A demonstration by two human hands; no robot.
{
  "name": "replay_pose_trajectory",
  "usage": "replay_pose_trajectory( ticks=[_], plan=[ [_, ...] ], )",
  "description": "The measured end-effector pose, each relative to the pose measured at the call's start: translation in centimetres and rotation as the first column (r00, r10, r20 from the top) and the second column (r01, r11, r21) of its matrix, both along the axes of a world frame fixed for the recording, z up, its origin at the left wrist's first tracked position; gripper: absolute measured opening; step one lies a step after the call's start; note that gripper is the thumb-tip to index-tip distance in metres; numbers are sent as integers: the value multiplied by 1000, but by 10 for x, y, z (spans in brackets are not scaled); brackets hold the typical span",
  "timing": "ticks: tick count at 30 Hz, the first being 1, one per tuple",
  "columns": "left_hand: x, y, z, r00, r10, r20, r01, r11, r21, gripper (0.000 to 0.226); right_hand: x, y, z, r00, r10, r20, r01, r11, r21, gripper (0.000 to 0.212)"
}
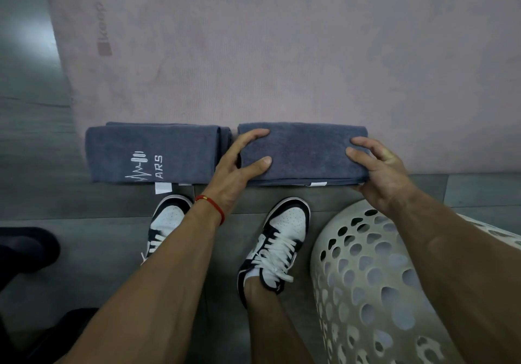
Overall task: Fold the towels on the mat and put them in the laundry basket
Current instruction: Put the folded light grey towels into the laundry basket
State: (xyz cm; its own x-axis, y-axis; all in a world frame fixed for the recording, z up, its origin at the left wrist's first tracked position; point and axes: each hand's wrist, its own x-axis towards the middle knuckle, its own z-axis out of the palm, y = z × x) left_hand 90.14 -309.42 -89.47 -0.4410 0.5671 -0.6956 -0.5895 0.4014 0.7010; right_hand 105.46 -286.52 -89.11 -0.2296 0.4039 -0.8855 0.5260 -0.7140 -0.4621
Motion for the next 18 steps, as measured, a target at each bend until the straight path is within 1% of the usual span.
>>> replay_pose_trajectory(
  ticks=[6,10,14,18],
  plan=[
    [5,2,-4,997,77,-23,-77,997,27,43,0,1,-1,1000,25,14,-25,1000,6,20],
    [2,8,14,995,95,-43,-94,995,26,43,-6,-3,14,999,-31,24,30,999,27,20],
    [-10,26,66,995,13,-101,-5,997,79,43,-11,-5,63,986,-164,-2,164,985,57,22],
    [-43,41,159,984,-59,-170,83,987,138,44,-23,3,161,979,-177,-96,185,979,81,20]
  ],
)
